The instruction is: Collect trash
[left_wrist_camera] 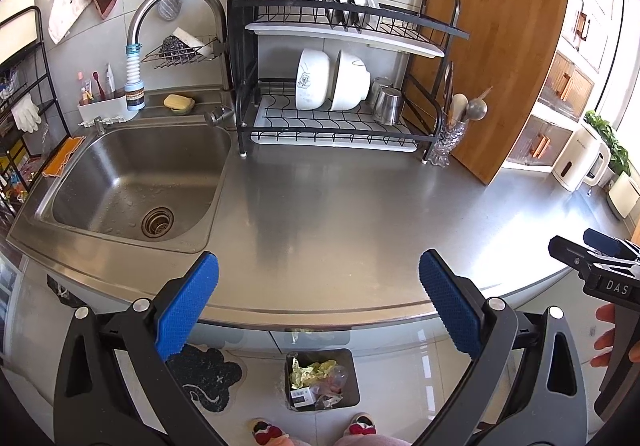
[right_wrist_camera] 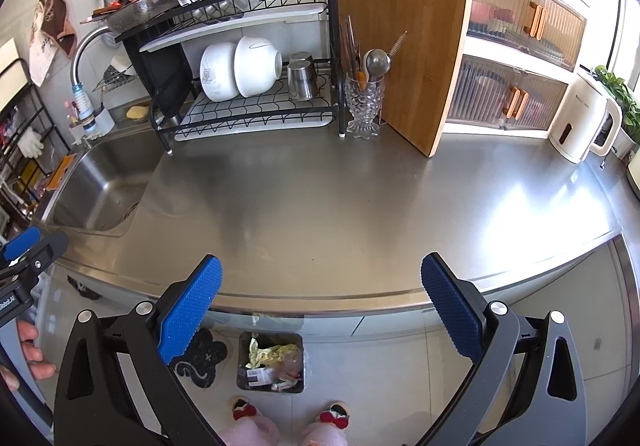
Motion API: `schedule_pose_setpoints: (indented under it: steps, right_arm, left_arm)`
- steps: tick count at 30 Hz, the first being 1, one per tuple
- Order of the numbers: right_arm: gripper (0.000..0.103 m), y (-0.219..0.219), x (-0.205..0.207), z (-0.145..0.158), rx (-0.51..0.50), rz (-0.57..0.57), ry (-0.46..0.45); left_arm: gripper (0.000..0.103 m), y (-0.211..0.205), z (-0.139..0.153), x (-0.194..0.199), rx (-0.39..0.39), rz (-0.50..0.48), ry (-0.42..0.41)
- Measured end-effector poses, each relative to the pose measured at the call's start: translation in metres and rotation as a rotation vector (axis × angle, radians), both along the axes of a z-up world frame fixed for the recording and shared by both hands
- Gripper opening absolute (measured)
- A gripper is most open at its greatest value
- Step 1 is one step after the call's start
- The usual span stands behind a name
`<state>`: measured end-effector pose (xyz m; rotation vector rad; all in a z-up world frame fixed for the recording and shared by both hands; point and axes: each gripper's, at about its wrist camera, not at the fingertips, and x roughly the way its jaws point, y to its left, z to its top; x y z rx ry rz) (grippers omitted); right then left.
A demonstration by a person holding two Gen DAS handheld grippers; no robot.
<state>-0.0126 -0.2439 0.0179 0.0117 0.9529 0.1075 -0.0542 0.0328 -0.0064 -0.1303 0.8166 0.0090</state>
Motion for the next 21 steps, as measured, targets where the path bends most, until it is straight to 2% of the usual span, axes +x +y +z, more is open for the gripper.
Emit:
schedule_pose_setpoints:
  steps: [21]
  right_arm:
    - [0.100, -0.0020, 0.0038, -0.0008, 0.002, 0.001, -0.001]
  left_arm:
    - [0.095, 0.0006, 0.0011, 0.0043, 0.013, 0.011, 0.001]
